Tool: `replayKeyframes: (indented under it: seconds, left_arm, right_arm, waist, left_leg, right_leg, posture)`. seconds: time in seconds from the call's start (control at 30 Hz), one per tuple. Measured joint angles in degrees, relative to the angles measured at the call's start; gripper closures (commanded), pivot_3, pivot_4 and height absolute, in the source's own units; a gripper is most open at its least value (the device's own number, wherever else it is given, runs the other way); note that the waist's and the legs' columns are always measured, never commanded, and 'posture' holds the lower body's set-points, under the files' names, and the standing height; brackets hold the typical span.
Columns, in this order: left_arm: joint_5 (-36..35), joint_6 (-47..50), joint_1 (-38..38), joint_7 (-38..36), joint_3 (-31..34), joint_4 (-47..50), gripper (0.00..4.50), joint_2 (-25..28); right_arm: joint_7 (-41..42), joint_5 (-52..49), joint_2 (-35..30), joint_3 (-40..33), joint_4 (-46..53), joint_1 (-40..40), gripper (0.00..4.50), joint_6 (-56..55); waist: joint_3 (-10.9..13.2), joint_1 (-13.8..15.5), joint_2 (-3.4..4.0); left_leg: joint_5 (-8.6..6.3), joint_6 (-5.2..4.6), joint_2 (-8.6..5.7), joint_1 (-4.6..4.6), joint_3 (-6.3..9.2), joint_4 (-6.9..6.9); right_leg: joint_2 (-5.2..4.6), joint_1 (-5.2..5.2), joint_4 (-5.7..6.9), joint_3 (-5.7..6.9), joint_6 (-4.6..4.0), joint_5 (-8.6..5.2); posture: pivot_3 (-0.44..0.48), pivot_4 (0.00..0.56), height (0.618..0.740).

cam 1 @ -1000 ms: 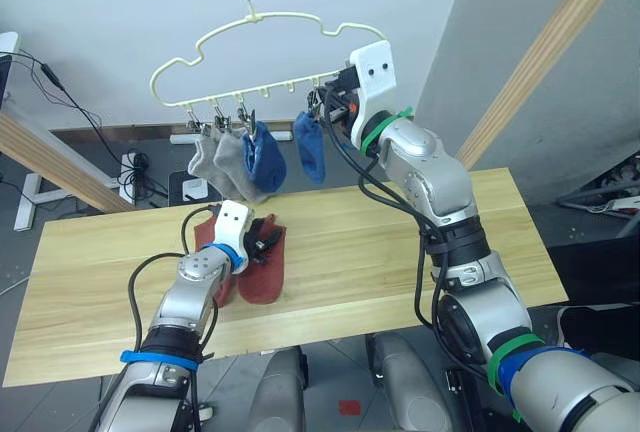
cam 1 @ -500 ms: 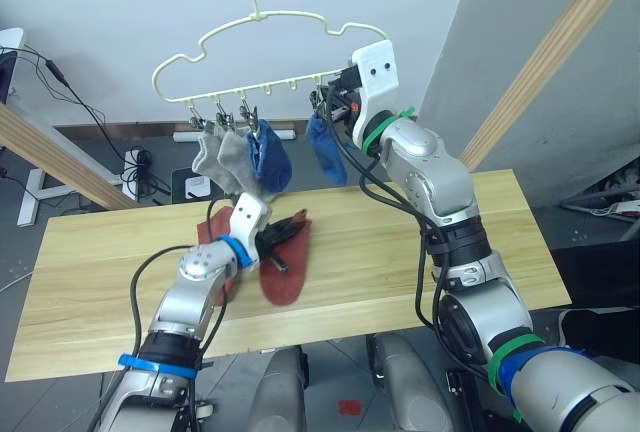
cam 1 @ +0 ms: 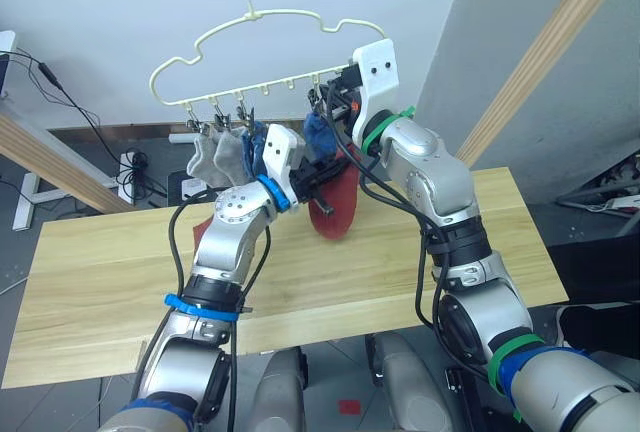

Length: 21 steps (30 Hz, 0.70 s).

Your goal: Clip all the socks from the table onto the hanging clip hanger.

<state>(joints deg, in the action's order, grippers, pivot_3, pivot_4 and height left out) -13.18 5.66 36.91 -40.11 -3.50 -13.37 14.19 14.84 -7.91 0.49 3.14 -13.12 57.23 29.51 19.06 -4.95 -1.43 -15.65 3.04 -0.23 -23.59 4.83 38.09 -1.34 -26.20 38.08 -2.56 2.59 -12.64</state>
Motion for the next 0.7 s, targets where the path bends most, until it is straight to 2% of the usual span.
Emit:
replayKeyframes:
  seconds: [0.33, 0.7]
  left_arm:
    - [3.11, -8.37, 1.99, 5.80, 0.67, -6.67, 4.50, -3.00]
    - [4.58, -8.56, 6.28, 9.38, 0.73, -9.50, 4.50, -3.39]
  right_arm:
    - [-0.01, -0.03, 0.03, -0.07, 0.76, 0.00, 4.28, 0.94]
    - [0.00, -0.29, 0.25, -0.13, 1.86, -0.06, 4.28, 2.38]
  waist:
    - [0.00, -0.03, 0.00]
    - [0.00, -0.05, -0.01]
  left_leg:
    - [0.00, 0.00, -0.02, -0.04, 0.01, -0.01]
    - [0.00, 0.00, -0.04, -0.06, 0.01, 0.00]
  right_leg:
    - [-0.03, -0.02, -0.03, 0.01, 0.00, 0.00]
    - [-0.03, -0.02, -0.03, 0.02, 0.00, 0.00]
  posture:
    - [-0.087, 0.358, 0.740]
    - [-0.091, 0.350, 0.740]
